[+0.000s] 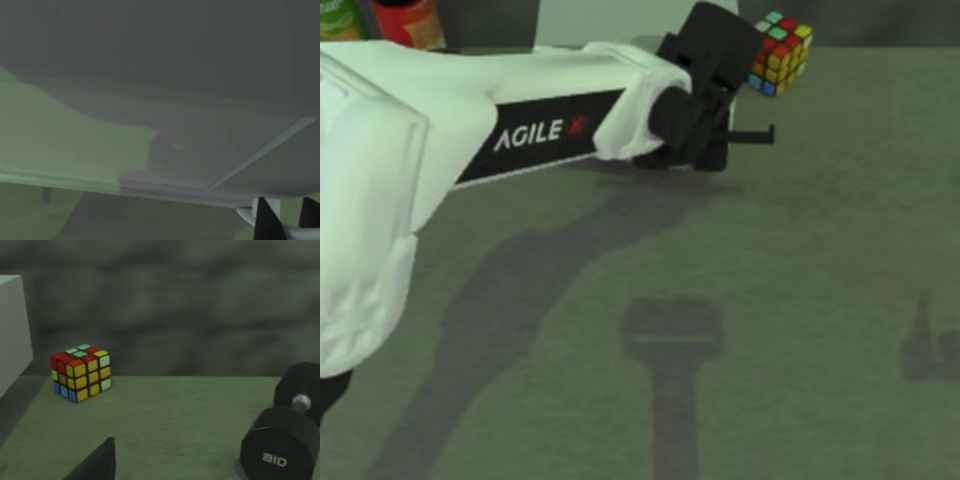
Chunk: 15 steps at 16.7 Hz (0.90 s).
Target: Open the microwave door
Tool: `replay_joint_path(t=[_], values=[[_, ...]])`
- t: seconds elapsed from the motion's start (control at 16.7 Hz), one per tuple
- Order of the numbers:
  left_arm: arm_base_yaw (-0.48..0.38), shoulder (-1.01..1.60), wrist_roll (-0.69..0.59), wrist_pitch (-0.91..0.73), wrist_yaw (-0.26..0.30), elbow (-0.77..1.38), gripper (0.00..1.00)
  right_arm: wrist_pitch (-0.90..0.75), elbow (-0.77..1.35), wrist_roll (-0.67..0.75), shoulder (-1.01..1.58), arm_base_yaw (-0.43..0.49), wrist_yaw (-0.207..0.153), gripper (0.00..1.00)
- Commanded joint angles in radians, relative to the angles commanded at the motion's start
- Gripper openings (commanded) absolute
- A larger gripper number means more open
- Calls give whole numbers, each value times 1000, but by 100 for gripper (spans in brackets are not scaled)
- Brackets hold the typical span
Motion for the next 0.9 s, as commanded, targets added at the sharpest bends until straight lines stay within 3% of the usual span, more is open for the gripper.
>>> replay_joint_path(t=[0.9], values=[[8, -56, 66, 60, 46, -94, 0, 0, 0, 0, 0, 0, 0, 100]])
